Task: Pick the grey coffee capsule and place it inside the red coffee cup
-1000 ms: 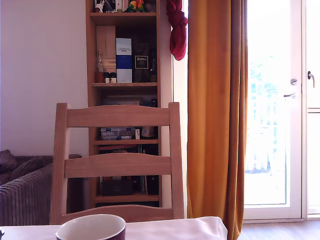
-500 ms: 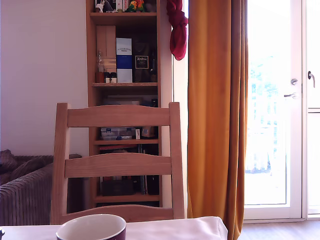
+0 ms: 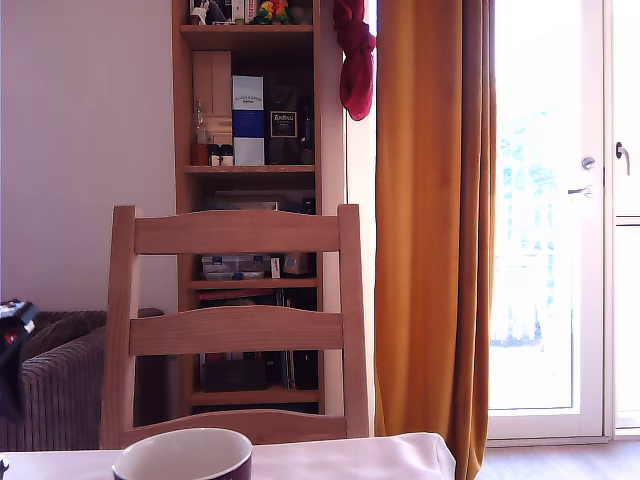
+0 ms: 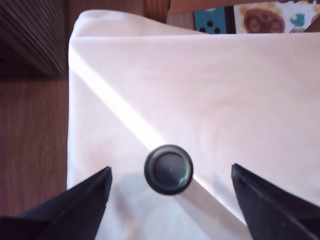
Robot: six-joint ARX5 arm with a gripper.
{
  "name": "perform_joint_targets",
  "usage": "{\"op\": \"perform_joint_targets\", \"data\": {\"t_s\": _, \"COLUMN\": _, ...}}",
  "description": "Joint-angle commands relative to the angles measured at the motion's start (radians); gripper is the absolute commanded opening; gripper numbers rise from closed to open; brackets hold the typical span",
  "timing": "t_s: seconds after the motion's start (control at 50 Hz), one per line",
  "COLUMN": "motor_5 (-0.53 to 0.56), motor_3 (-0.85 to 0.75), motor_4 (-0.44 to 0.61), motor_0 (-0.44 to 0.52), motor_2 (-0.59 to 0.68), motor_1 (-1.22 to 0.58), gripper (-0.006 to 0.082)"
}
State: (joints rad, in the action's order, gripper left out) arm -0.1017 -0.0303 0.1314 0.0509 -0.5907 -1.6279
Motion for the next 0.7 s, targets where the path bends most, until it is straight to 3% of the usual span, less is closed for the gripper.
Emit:
{"op": "perform_joint_targets", "data": {"t_s": 0.0, "motor_5": 0.006, "motor_3": 0.002, "motor_4": 0.0, "motor_0": 0.002, "motor_2": -0.021, "motor_1": -0.047, "gripper": 0.0704}}
{"op": "perform_joint_targets", "data": {"t_s": 0.58, "motor_5": 0.006, "motor_3": 0.012, "motor_4": 0.008, "motor_0": 0.018, "motor_2": -0.093, "motor_1": -0.251, "gripper": 0.0699}}
{"op": "perform_joint_targets", "data": {"t_s": 0.68, "motor_5": 0.006, "motor_3": 0.013, "motor_4": 0.003, "motor_0": 0.018, "motor_2": -0.1, "motor_1": -0.251, "gripper": 0.0643}}
